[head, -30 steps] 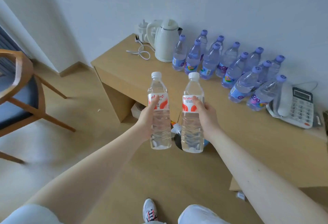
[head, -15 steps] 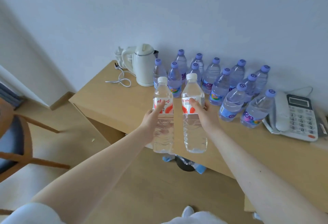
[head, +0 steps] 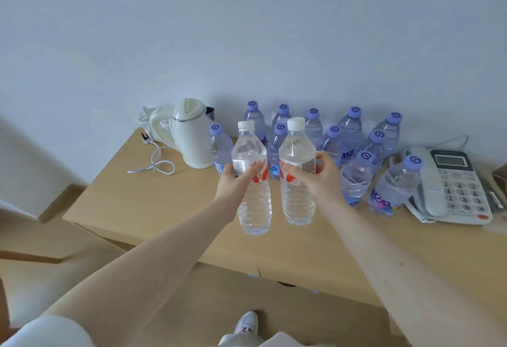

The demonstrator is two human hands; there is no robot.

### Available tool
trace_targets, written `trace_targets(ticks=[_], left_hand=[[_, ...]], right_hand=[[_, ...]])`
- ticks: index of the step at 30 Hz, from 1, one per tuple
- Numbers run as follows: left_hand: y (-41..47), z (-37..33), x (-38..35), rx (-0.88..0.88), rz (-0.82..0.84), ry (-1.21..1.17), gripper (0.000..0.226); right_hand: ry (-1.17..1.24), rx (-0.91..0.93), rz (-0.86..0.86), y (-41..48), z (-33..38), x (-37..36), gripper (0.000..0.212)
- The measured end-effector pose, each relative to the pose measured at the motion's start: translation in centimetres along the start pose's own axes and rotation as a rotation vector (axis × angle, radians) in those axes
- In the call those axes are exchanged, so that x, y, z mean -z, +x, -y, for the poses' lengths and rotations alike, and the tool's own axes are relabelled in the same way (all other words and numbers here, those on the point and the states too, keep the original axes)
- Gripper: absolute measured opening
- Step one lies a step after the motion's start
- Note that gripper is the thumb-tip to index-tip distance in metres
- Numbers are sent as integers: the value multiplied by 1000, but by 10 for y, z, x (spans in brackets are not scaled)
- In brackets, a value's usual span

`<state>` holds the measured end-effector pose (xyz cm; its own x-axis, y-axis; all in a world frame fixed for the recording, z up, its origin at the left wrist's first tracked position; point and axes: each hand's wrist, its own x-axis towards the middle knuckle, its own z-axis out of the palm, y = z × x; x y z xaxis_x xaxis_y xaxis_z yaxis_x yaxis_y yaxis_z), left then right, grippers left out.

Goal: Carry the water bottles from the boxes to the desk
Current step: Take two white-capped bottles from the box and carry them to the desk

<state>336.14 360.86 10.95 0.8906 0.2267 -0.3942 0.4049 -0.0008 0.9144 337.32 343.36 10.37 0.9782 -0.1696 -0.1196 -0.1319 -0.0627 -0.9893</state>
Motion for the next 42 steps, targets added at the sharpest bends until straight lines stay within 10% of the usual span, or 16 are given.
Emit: trace_targets(ticks=[18,42], left_hand=[[91,-8,17,-199,237,474,41],[114,45,3,-348,359,455,53]], right_hand=[[-168,-57,-316,30,-18,-39,68],[-273,-69,-380,16,-68,-42,61]])
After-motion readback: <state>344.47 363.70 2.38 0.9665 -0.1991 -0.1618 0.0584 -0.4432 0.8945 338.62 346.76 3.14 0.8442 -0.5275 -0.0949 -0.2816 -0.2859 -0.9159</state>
